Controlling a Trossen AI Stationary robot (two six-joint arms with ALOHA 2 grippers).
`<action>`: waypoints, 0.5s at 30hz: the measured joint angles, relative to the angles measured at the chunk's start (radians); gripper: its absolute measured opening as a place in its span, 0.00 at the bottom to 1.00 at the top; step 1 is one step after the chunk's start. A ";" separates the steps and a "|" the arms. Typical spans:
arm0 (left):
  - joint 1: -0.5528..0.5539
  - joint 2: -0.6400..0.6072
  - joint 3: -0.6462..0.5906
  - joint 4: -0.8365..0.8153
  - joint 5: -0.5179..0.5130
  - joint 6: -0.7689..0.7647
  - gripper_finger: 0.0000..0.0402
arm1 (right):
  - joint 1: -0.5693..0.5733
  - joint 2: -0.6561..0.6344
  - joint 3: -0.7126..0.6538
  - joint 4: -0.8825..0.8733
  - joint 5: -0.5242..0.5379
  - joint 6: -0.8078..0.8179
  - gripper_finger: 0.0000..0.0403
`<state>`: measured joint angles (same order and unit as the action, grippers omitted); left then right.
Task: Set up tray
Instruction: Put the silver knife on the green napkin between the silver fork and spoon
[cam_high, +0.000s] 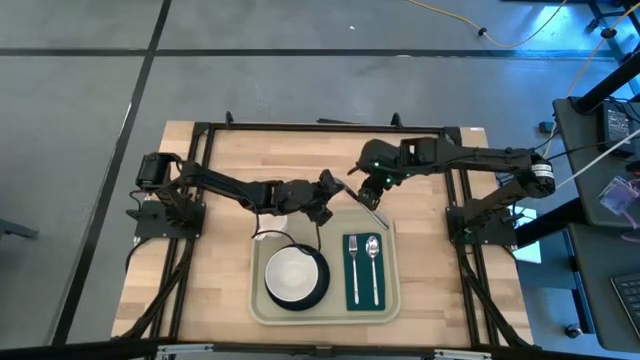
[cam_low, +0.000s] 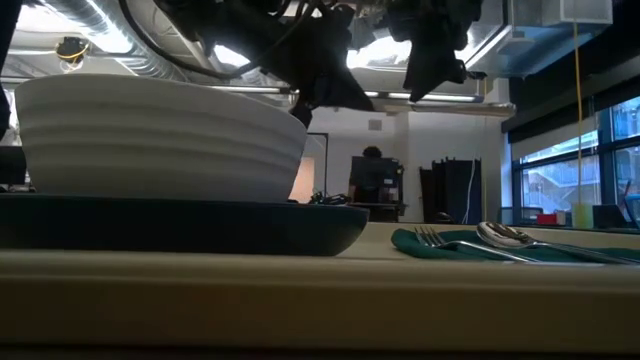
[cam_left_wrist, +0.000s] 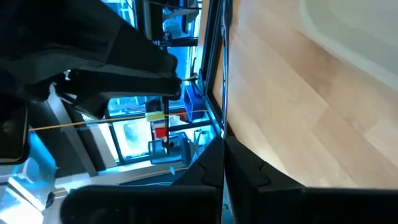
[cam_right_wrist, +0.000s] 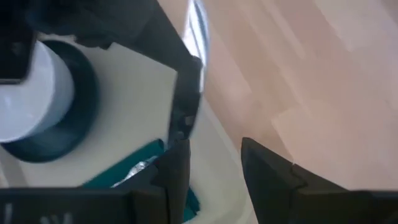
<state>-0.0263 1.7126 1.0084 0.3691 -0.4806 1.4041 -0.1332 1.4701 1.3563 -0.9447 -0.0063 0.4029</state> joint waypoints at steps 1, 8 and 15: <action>-0.005 0.000 0.000 0.000 -0.004 0.001 0.00 | 0.008 0.001 0.000 0.013 0.000 0.017 0.36; -0.056 0.000 0.000 0.002 -0.061 -0.003 0.00 | 0.045 0.002 0.000 0.021 -0.004 0.033 0.36; -0.095 0.000 0.000 0.002 -0.082 -0.003 0.00 | 0.071 0.010 0.000 0.021 -0.010 0.014 0.38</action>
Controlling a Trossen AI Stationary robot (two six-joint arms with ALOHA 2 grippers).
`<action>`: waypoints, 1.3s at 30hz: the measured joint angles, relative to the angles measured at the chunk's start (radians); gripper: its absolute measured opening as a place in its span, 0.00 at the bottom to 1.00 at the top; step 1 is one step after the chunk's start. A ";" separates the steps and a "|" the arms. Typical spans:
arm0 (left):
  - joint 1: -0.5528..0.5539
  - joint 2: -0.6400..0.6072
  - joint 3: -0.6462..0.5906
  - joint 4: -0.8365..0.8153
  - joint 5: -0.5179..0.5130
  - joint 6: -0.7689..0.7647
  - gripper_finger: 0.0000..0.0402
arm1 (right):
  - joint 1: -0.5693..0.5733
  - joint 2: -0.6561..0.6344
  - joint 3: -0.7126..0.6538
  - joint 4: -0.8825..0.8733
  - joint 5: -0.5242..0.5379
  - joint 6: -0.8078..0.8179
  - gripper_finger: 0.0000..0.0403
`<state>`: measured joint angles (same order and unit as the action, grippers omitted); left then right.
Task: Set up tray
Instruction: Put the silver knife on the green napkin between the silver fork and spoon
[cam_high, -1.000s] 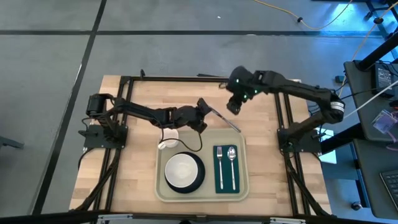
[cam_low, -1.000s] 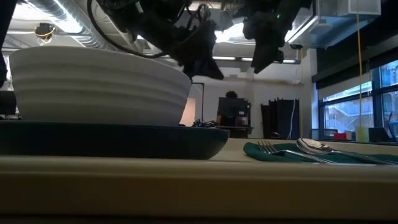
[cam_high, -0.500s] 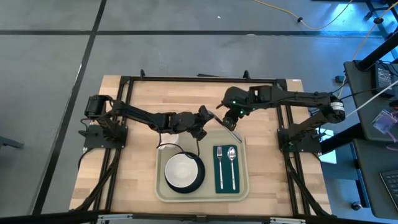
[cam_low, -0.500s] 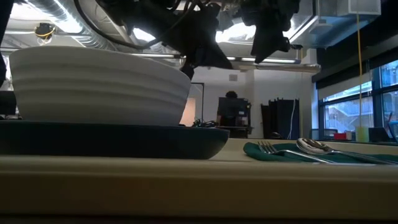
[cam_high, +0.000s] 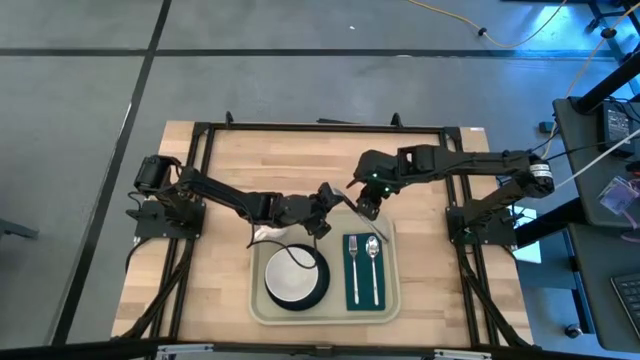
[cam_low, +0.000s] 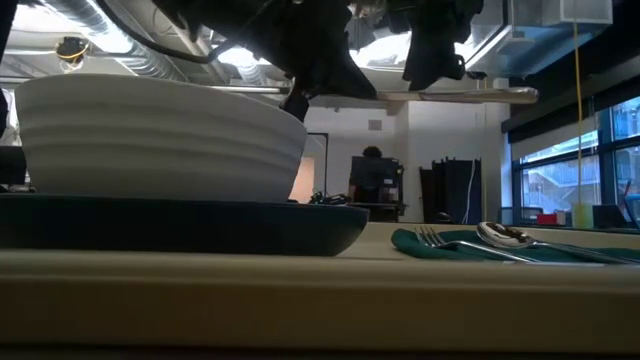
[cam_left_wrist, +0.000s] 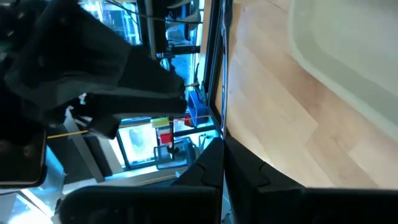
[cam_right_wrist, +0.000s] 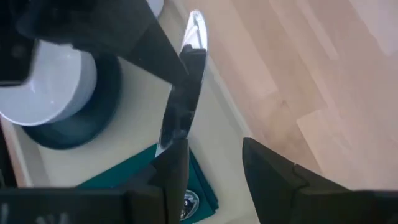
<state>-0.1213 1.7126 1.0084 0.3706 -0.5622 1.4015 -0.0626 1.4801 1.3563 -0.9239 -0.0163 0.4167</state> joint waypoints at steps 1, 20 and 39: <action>-0.003 0.000 0.000 0.000 -0.008 0.000 0.00 | 0.002 0.002 -0.001 -0.004 0.008 -0.001 0.39; 0.006 0.000 0.000 0.004 -0.112 0.025 0.00 | 0.021 0.020 -0.006 0.018 0.049 -0.055 0.64; 0.002 -0.001 0.001 0.090 -0.178 0.075 0.00 | 0.072 0.034 -0.005 0.005 0.049 -0.001 0.64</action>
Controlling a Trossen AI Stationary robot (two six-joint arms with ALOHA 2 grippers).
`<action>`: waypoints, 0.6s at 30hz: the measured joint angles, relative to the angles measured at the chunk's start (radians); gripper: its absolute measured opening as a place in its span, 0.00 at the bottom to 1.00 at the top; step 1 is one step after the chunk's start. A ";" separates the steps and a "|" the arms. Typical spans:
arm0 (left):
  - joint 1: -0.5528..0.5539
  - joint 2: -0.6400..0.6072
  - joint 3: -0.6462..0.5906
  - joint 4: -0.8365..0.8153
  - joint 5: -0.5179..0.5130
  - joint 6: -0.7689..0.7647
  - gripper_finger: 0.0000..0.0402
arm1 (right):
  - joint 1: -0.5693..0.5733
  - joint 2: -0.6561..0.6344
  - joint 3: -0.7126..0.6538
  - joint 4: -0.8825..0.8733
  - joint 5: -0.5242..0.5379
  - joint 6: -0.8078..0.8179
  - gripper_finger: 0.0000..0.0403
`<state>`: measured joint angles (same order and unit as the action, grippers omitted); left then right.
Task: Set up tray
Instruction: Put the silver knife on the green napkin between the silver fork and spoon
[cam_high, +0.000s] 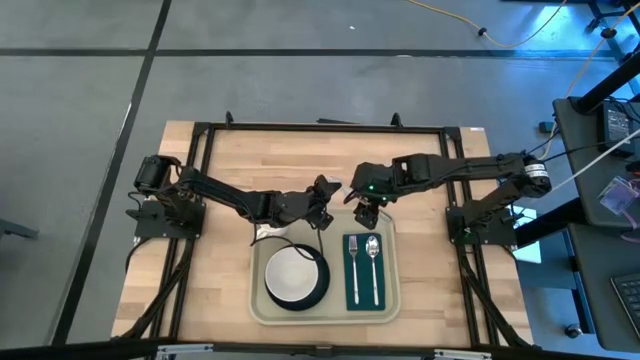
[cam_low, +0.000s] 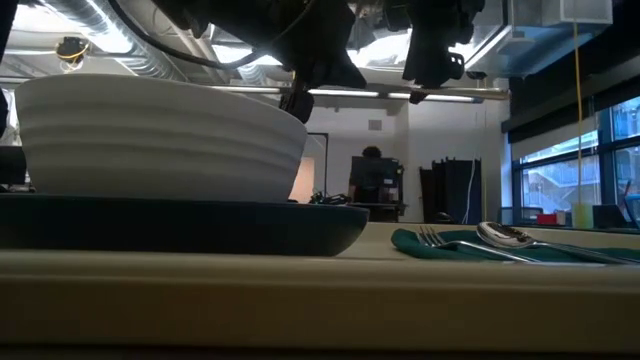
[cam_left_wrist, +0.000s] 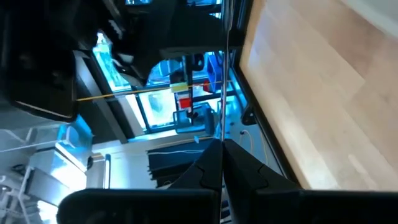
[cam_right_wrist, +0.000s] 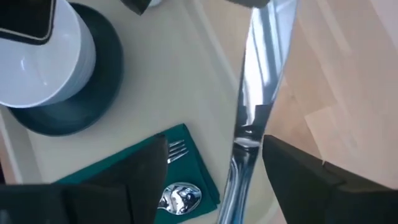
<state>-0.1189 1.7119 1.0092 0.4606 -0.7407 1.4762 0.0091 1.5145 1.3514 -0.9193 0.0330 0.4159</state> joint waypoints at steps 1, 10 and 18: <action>-0.002 0.000 0.000 0.000 -0.001 0.001 0.00 | 0.001 0.003 0.000 -0.002 0.000 0.004 0.63; -0.010 0.000 0.000 -0.001 -0.019 0.004 0.00 | 0.001 0.004 0.000 -0.016 0.000 0.024 0.46; -0.011 0.000 0.000 -0.063 -0.025 -0.033 0.00 | 0.001 0.004 0.000 -0.017 0.000 0.021 0.36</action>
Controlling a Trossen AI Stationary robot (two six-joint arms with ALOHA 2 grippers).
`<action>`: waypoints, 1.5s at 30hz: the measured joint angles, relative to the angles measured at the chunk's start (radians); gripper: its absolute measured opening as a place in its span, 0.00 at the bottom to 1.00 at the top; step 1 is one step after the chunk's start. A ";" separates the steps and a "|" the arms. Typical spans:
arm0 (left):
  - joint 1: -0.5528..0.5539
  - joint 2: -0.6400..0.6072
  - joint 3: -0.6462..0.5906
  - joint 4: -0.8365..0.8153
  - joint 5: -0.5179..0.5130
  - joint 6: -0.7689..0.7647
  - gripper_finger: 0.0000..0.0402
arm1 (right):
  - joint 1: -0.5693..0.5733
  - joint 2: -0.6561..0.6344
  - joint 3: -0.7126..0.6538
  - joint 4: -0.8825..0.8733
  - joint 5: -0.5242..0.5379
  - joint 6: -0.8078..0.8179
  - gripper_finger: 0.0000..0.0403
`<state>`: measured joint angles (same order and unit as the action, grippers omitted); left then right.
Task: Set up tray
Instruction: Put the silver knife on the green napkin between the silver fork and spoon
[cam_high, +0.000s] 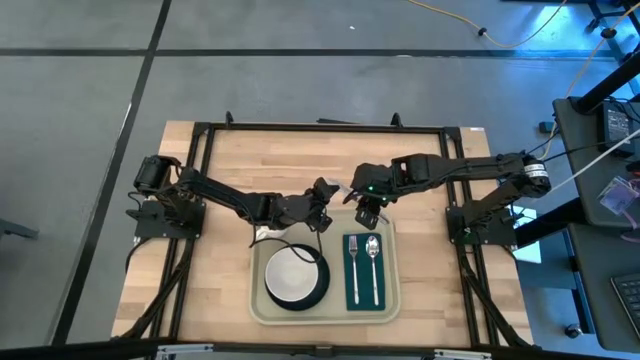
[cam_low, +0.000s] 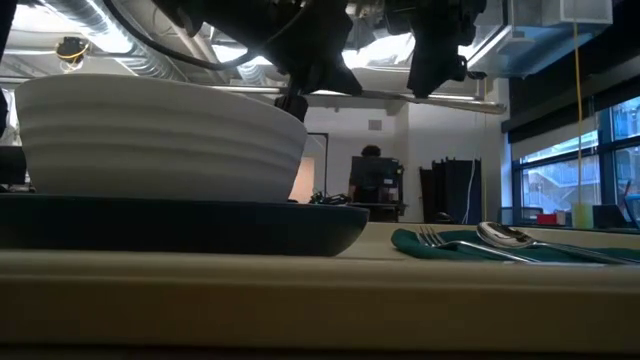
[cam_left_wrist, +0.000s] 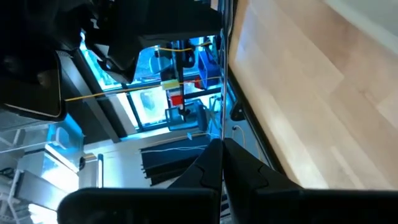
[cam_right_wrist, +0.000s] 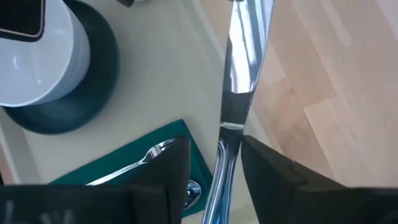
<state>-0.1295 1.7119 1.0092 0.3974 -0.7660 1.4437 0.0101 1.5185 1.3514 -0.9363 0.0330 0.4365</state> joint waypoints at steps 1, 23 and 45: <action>0.000 0.000 0.000 0.000 0.001 -0.002 0.00 | 0.000 0.000 0.000 0.000 0.000 -0.001 0.34; -0.001 0.000 0.000 0.042 0.028 0.009 0.00 | 0.000 0.000 0.000 0.000 -0.012 -0.001 0.25; -0.008 0.000 0.000 0.017 0.028 -0.016 0.08 | 0.001 0.000 0.000 -0.010 -0.028 0.004 0.11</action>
<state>-0.1375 1.7119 1.0088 0.4149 -0.7384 1.4273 0.0109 1.5185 1.3510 -0.9462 0.0049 0.4409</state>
